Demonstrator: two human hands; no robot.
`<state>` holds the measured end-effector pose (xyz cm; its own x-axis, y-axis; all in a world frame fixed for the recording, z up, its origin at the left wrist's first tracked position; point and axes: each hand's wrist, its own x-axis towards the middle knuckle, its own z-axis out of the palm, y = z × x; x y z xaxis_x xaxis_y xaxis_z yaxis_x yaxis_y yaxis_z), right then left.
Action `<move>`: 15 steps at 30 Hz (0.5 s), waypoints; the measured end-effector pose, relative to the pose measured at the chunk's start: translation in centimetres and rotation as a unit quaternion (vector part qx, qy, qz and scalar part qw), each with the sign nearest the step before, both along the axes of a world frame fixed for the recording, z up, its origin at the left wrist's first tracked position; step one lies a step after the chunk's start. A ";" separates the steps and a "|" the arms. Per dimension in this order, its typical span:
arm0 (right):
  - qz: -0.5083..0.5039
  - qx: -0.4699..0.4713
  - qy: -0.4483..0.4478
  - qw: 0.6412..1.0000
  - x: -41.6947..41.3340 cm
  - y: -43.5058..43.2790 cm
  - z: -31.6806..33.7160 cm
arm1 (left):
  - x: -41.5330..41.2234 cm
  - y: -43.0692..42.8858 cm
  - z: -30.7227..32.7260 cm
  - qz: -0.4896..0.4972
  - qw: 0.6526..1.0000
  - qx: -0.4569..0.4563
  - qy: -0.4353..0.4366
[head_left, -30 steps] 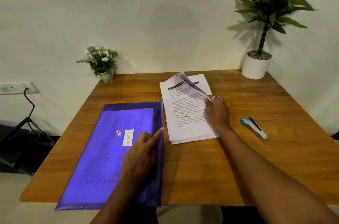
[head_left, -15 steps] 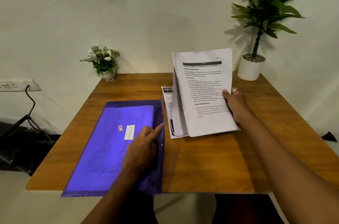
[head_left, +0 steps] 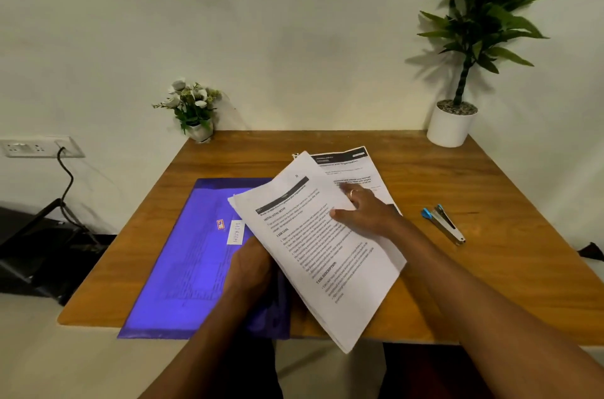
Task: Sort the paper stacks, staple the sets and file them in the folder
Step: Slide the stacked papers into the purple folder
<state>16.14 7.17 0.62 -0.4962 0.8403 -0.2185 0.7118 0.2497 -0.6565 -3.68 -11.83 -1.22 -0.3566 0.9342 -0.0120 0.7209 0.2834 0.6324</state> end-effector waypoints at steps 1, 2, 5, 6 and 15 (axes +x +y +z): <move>0.011 -0.011 0.013 1.000 -0.3 0.2 -0.4 | 0.1 -0.1 0.2 0.012 1.000 0.002 -0.015; 0.022 -0.019 0.024 0.999 -0.5 0.5 -0.8 | 0.1 -0.1 0.2 0.019 1.000 0.002 -0.021; 0.062 -0.057 0.041 0.996 -1.4 1.3 -0.5 | 0.1 -0.2 0.2 0.005 1.000 -0.008 -0.002; 0.070 -0.076 0.052 0.993 -1.7 1.3 0.1 | 0.0 0.0 0.2 0.007 1.000 -0.011 0.001; 0.042 -0.144 0.139 0.979 -2.7 2.0 2.2 | -1.3 0.0 -1.3 -0.019 0.998 -0.041 0.049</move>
<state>13.39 9.21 2.82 -0.6354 0.7168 -0.2872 0.4811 0.0765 -0.8733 -4.97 -11.81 -2.55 -0.3234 0.9446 -0.0553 0.7891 0.3015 0.5352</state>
